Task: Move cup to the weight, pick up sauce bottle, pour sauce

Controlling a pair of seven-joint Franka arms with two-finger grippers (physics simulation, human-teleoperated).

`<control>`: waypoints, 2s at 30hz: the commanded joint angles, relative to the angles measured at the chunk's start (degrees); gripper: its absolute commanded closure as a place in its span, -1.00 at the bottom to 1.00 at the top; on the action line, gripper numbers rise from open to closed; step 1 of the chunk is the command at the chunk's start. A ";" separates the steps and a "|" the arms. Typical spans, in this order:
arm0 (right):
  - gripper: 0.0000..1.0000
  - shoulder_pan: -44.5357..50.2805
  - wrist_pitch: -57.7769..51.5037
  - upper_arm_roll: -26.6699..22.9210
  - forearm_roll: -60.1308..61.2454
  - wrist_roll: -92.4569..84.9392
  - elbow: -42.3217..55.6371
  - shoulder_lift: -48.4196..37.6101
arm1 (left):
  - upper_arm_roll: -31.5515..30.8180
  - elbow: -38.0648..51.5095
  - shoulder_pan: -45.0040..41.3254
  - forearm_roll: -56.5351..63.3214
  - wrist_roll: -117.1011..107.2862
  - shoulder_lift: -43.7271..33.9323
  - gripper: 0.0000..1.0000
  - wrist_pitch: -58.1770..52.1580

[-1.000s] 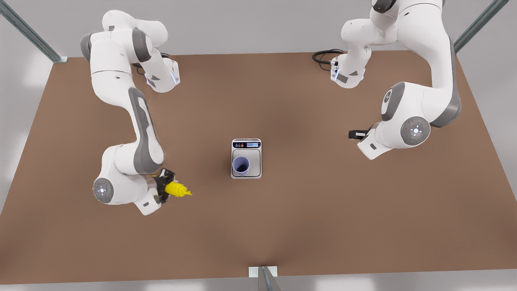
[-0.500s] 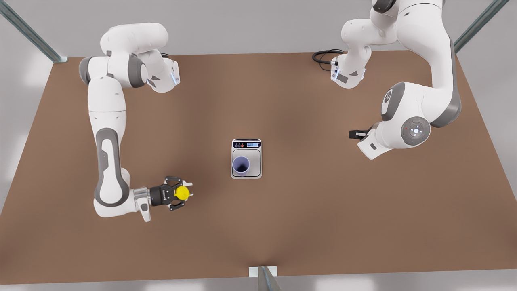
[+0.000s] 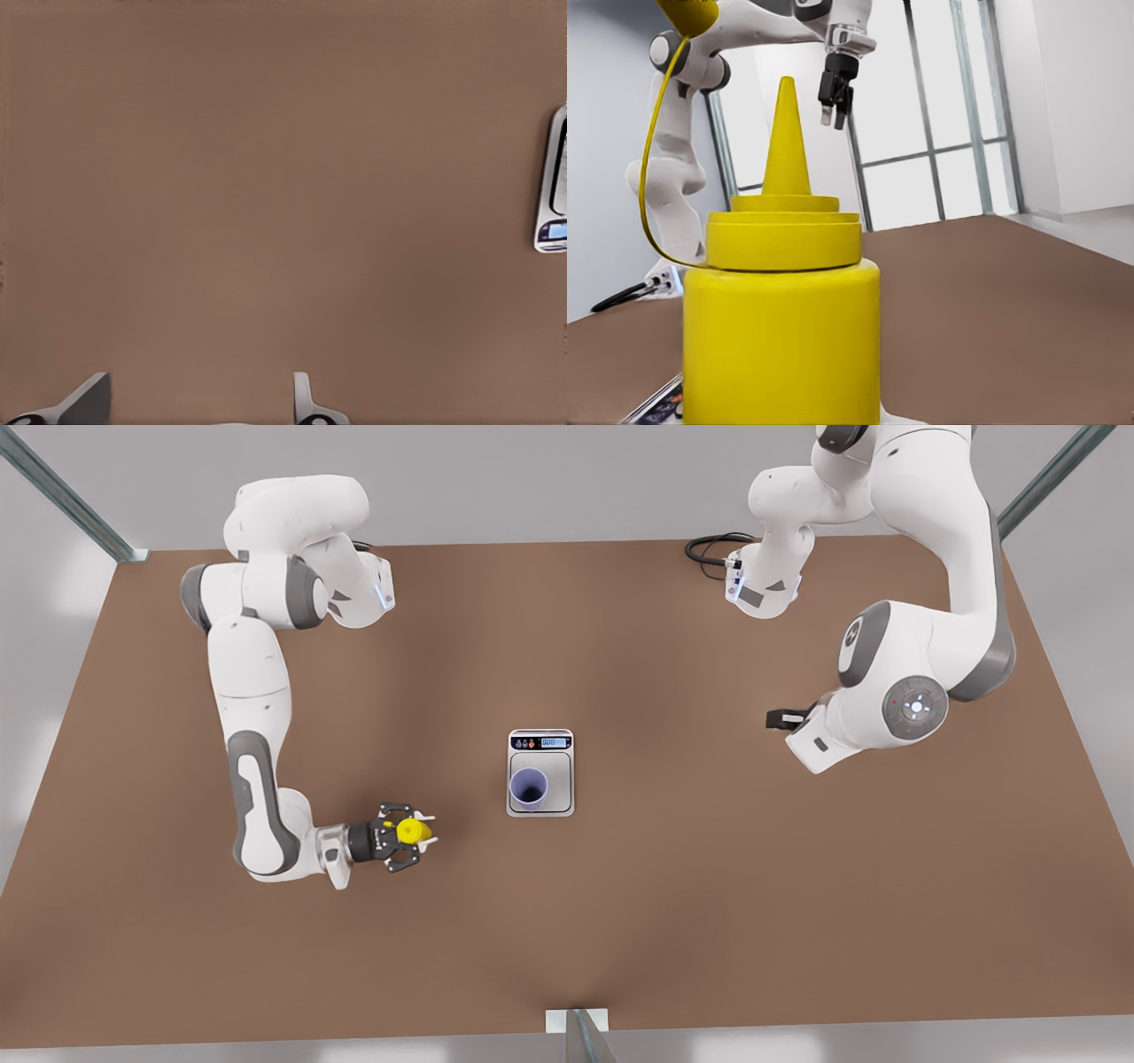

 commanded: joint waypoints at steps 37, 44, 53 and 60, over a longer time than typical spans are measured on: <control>0.01 0.95 1.33 1.16 1.25 -10.02 0.58 3.63 | -0.03 0.34 0.09 0.48 0.12 0.61 -1.00 0.04; 0.01 0.95 1.42 1.07 0.98 -6.85 0.58 3.63 | -0.03 0.52 0.00 0.39 0.12 0.61 -1.00 0.04; -0.90 0.87 1.50 1.16 0.98 -6.85 0.58 3.72 | -0.03 0.52 0.00 0.48 0.12 0.61 -1.00 0.04; -1.00 -0.01 0.98 1.07 0.72 -7.12 0.31 3.90 | -0.03 0.60 -0.18 0.48 0.03 0.52 -1.00 -0.14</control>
